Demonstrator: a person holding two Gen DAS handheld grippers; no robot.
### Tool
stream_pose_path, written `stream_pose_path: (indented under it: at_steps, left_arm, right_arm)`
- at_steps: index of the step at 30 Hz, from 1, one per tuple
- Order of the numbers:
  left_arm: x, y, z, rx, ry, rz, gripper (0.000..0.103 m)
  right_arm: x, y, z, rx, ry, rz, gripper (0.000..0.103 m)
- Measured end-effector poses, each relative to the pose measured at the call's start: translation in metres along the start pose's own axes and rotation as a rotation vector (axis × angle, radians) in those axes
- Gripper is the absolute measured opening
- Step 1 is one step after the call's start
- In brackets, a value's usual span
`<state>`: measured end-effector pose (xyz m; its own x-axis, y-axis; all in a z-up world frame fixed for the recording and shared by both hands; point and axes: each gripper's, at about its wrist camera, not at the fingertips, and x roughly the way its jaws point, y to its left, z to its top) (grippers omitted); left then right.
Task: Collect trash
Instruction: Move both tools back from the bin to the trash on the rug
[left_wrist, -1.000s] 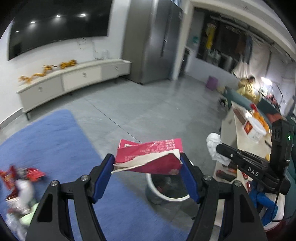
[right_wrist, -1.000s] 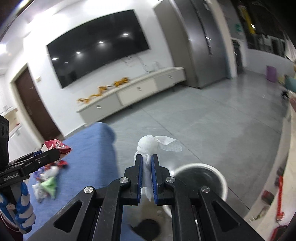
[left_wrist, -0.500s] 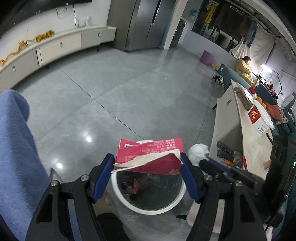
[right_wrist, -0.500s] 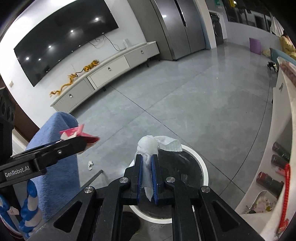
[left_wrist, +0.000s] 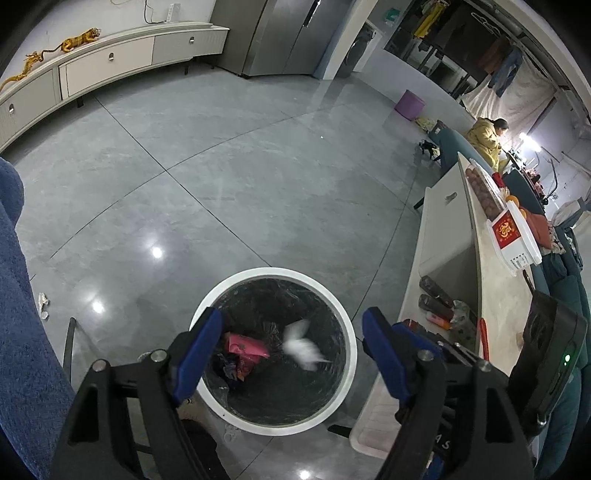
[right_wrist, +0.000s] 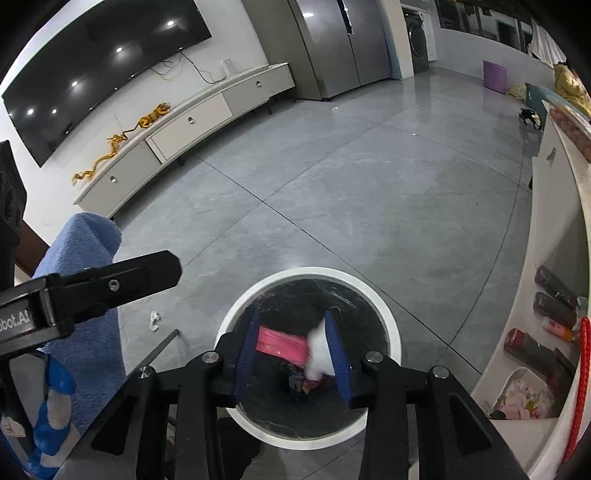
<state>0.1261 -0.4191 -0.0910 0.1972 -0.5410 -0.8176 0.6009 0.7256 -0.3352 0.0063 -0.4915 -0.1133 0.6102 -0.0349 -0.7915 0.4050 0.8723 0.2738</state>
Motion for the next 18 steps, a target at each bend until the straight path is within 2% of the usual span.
stream_pose_path:
  at_steps: [5, 10, 18]
  left_arm:
    - [-0.018, -0.003, -0.006, 0.002, -0.037, 0.019, 0.078]
    - [-0.054, -0.005, -0.015, -0.005, -0.123, 0.06, 0.078]
    - [-0.132, -0.015, -0.04, 0.014, -0.351, 0.16, 0.078]
  right_arm:
    - [-0.012, -0.005, -0.002, 0.028, -0.028, -0.027, 0.052]
    - [-0.04, 0.0, -0.003, 0.041, -0.089, -0.072, 0.065]
    - [-0.09, 0.032, -0.001, -0.021, -0.217, -0.138, 0.089]
